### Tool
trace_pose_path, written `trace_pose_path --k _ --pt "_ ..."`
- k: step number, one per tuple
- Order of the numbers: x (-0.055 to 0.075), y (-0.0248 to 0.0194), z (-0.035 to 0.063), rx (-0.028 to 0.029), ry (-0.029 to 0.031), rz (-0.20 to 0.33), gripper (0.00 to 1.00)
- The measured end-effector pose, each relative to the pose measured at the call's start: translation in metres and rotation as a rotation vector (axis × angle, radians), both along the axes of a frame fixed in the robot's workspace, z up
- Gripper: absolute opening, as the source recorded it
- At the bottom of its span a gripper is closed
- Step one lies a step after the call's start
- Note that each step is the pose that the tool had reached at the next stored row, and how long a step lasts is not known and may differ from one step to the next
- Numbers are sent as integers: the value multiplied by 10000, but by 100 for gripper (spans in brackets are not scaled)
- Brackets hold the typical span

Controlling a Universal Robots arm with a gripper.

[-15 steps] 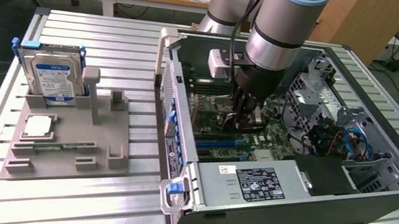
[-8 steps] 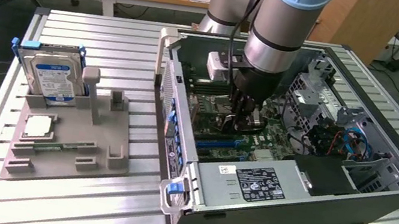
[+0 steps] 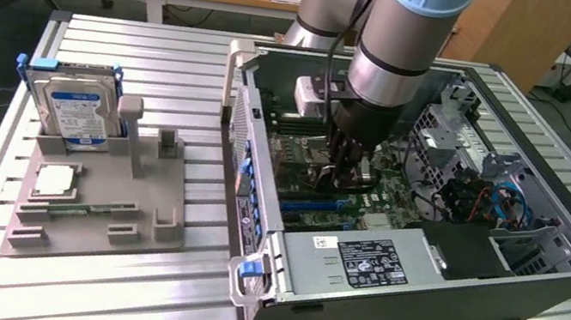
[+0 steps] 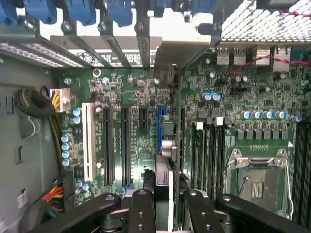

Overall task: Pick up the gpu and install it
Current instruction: 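Insert the gpu into the slot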

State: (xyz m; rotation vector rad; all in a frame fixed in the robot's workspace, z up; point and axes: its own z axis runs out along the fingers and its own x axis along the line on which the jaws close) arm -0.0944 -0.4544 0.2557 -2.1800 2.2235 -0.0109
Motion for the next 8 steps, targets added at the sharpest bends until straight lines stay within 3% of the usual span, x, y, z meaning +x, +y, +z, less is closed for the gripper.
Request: trace_pose_path --k 3,8 --pt "-18 -1 -3 1 -1 3 27" --pt "-20 -40 -6 2 -1 1 27"
